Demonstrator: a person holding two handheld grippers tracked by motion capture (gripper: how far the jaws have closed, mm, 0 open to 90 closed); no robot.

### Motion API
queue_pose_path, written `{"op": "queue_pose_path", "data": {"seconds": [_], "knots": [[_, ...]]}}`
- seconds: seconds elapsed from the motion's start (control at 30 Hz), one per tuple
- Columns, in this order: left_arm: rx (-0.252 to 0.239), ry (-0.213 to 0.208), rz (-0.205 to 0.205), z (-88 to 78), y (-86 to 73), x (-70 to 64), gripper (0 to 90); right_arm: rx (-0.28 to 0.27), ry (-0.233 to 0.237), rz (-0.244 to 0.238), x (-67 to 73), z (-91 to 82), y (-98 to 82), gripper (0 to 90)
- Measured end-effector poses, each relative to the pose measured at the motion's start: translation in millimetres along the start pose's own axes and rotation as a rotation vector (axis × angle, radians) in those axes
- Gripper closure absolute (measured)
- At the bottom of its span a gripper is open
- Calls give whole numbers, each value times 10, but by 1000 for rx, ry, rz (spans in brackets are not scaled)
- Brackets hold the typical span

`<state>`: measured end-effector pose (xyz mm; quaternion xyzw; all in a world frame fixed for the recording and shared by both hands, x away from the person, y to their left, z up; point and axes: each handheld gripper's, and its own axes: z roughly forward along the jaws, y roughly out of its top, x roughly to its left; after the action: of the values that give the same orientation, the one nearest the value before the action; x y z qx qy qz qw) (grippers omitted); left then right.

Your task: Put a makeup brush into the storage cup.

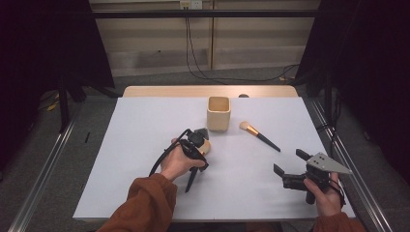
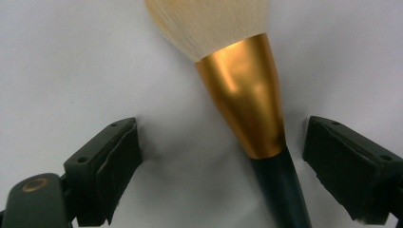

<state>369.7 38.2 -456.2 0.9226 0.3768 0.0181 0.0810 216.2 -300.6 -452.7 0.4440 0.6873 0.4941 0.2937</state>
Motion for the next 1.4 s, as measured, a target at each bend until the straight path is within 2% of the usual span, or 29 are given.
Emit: {"op": "queue_pose_path", "data": {"seconds": [0.17, 0.27, 0.3, 0.33, 0.37, 0.4, 0.5, 0.77, 0.83, 0.87, 1.1, 1.23, 1.27, 1.4], "knots": [[12, 8, -37, 1, 1, -9, 122, 0, -4, 5, -3, -2, 0, 4], [21, 18, -54, -12, 8, -33, 155, 2, -2, 3, -1, -2, -2, 4], [23, 14, -50, -16, 11, -36, 196, 1, -2, 3, -1, -4, -1, 4], [27, 7, -43, -23, 18, -43, 196, 1, -2, 3, -1, -4, -1, 4], [29, 14, -45, -31, 24, -66, 254, 1, -3, 3, -2, -1, -2, 4], [28, 9, -37, -37, 26, -74, 254, 1, -3, 3, -2, -1, -2, 4], [22, -5, -21, -55, 23, -102, 339, 8, -3, -4, 1, 6, -3, 4], [30, -14, -18, -73, 30, -103, 448, 7, 1, -1, -1, 9, -2, 4], [25, -10, -6, -79, 23, -103, 485, 7, -3, 3, -3, 6, -2, 4], [28, -13, -1, -86, 20, -102, 546, 9, -3, 3, -8, 6, -6, 4], [47, -23, 9, -89, 46, -88, 618, 11, -6, 5, -6, 8, -7, 4], [57, -33, 1, -87, 58, -69, 648, 13, -7, 8, -12, 8, -7, 4], [56, -34, -2, -90, 56, -47, 701, 12, -7, 11, -13, 4, -8, 4], [58, -35, -1, -91, 58, -35, 714, 11, -7, 11, -17, 2, -10, 4]]}}
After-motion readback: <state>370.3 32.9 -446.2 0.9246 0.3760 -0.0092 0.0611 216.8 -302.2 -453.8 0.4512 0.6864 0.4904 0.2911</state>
